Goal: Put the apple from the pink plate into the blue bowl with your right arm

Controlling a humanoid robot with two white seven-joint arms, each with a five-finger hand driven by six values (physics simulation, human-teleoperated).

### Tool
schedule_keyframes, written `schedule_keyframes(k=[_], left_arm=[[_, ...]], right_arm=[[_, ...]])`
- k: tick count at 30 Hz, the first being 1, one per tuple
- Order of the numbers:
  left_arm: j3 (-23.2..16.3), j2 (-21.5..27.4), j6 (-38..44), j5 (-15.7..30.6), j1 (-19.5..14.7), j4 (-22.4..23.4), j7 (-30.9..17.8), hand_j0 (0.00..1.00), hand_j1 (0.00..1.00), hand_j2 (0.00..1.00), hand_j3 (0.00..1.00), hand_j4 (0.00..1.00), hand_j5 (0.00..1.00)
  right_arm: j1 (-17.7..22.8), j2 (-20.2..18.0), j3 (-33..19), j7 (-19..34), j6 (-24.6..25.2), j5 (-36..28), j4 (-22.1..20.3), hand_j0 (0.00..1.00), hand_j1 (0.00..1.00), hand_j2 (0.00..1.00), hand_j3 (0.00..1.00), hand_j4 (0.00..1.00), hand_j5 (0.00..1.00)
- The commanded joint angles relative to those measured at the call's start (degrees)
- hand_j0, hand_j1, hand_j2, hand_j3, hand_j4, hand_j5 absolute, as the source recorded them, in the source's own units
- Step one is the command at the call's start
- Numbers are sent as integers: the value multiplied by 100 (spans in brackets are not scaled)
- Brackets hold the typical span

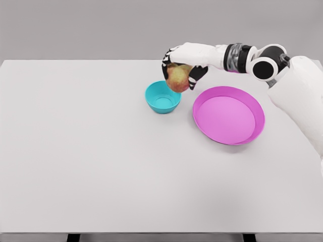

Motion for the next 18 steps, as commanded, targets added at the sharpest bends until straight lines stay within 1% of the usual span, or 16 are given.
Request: schedule_keyframes(k=[1,6,11,18], left_arm=[[1,0,2,1,0,0,-1,100,100,100,100,100,100],[1,0,2,1,0,0,-1,100,100,100,100,100,100],[1,0,2,1,9,0,-1,100,100,100,100,100,100],[1,0,2,1,0,0,-1,100,100,100,100,100,100]], right_arm=[[0,255,50,-5,-2,42,281,42,42,42,42,42,42],[9,414,50,-5,-108,192,545,42,42,42,42,42,42],[-44,493,41,-5,-99,192,528,42,42,42,42,42,42],[-44,554,41,-5,-81,192,387,43,43,43,43,43,43]])
